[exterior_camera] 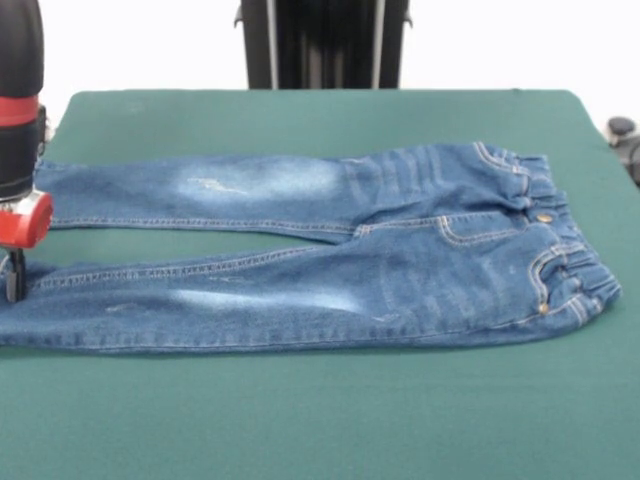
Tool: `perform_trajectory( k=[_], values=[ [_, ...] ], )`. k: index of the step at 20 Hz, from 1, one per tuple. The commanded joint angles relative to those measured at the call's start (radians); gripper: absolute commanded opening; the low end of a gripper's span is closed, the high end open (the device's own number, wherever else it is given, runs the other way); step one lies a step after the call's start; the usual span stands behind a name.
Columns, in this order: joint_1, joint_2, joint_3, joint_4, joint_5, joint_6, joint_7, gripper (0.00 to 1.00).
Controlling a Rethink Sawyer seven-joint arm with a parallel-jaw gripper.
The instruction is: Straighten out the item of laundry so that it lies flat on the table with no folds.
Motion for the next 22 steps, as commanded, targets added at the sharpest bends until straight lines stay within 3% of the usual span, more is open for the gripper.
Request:
perform_trajectory(
  k=[1,22],
  values=[
    [0.01,0.0,0.13,0.088,0.008,0.08,-0.157,1.0],
    [0.014,-0.048,0.143,0.11,0.026,0.118,-0.128,1.0]
  ],
)
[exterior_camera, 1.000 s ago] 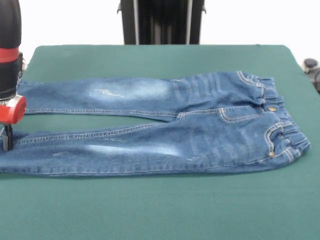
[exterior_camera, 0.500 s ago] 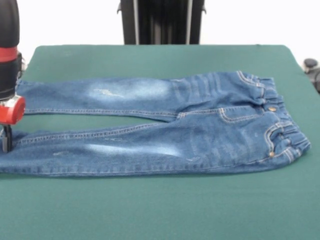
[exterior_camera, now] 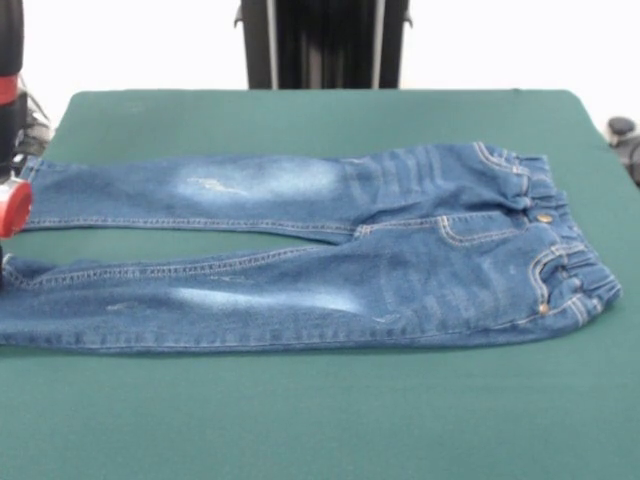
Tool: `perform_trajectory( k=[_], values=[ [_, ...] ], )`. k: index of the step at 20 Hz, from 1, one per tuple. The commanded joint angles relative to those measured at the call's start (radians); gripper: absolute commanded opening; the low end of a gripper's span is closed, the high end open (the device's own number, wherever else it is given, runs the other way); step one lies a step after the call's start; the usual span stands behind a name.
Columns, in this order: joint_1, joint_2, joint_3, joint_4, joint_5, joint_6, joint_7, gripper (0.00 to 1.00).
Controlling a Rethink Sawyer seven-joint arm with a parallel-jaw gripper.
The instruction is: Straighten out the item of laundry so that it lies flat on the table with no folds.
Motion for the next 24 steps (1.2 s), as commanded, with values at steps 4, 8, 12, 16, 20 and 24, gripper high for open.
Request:
perform_trajectory(
  k=[4,8,12,16,20,24],
  values=[
    [0.045,-0.015,0.104,0.099,0.031,0.13,-0.121,1.0],
    [0.053,-0.016,0.097,0.102,0.038,0.131,-0.097,1.0],
    [0.067,-0.013,0.081,0.118,0.053,0.114,-0.035,1.0],
    [0.1,-0.011,0.05,0.136,0.083,0.081,0.073,1.0],
    [0.146,-0.007,0.01,0.139,0.098,0.036,0.16,1.0],
    [0.201,-0.013,-0.041,0.146,0.119,-0.01,0.251,1.0]
  ],
)
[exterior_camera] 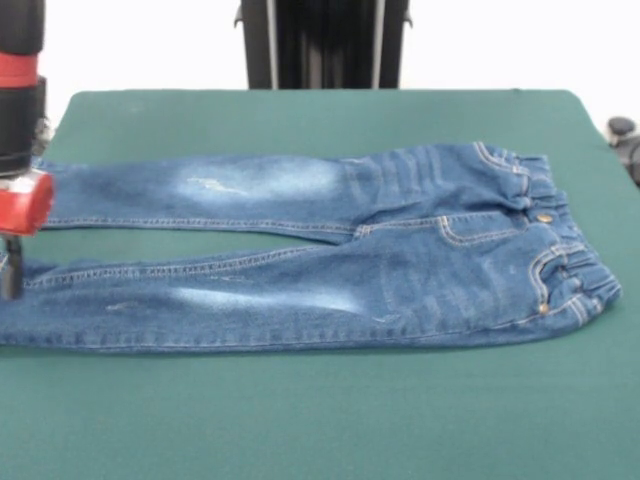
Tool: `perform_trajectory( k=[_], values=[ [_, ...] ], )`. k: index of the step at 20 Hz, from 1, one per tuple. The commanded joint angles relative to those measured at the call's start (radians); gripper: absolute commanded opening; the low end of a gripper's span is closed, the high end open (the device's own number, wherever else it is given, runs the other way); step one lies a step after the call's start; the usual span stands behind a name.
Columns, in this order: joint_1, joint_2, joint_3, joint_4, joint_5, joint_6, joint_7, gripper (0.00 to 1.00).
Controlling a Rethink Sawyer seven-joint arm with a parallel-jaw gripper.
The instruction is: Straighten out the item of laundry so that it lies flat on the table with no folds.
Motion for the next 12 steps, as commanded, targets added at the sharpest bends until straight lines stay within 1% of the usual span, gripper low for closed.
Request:
perform_trajectory(
  k=[1,5,12],
  values=[
    [0.137,0.025,-0.039,0.14,0.065,-0.026,0.276,1.0],
    [0.189,0.026,-0.086,0.127,0.102,-0.047,0.323,1.0],
    [0.225,0.046,-0.116,0.114,0.178,-0.053,0.31,1.0]
  ],
)
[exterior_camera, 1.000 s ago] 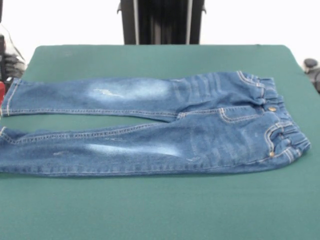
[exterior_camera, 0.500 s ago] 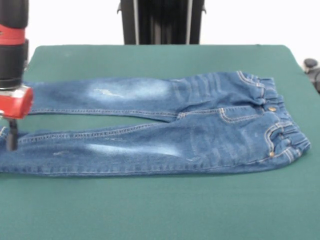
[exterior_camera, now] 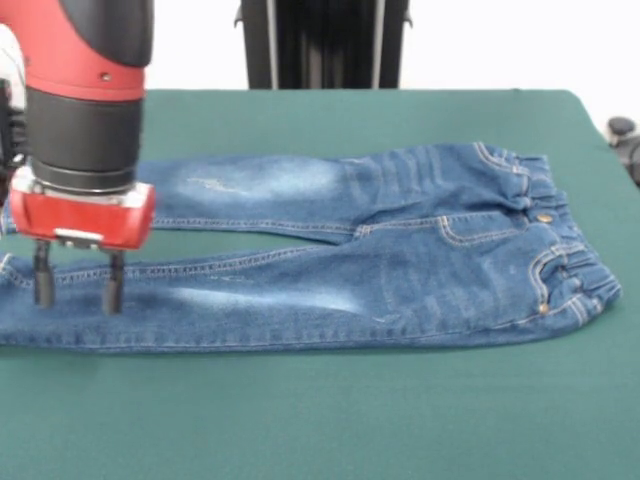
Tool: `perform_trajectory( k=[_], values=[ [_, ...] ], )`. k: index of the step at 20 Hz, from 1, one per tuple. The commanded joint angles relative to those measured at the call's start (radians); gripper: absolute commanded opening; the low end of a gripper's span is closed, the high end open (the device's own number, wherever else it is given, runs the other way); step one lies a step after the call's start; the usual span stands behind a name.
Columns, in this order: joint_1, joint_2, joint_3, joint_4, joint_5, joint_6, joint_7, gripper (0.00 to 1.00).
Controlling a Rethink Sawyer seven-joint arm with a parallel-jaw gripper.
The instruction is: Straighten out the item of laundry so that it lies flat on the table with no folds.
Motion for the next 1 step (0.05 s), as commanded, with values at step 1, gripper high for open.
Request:
perform_trajectory(
  k=[1],
  values=[
    [0.066,0.048,-0.037,0.099,0.091,-0.035,0.299,1.0]
  ],
)
